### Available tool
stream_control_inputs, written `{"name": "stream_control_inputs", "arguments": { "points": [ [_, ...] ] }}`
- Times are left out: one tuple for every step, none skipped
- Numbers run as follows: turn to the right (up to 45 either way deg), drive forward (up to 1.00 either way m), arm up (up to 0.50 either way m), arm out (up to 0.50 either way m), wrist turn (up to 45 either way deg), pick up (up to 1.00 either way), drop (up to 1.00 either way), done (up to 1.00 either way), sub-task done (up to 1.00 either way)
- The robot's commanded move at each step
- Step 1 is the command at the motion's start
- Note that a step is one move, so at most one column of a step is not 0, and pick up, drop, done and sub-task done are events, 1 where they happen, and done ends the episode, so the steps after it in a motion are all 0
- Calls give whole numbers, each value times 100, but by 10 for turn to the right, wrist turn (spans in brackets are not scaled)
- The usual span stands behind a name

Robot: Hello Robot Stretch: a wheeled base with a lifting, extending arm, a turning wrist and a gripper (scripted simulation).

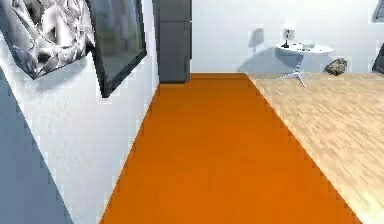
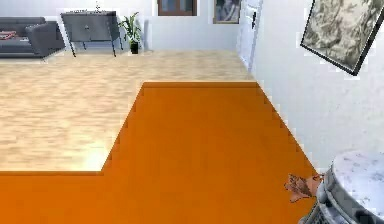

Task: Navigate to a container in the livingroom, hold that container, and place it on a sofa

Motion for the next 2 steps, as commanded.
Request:
{"name": "stream_control_inputs", "arguments": {
  "points": [
    [210,0,0,0,0,0,0,0,0],
    [0,100,0,0,0,0,0,0,0]
  ]
}}
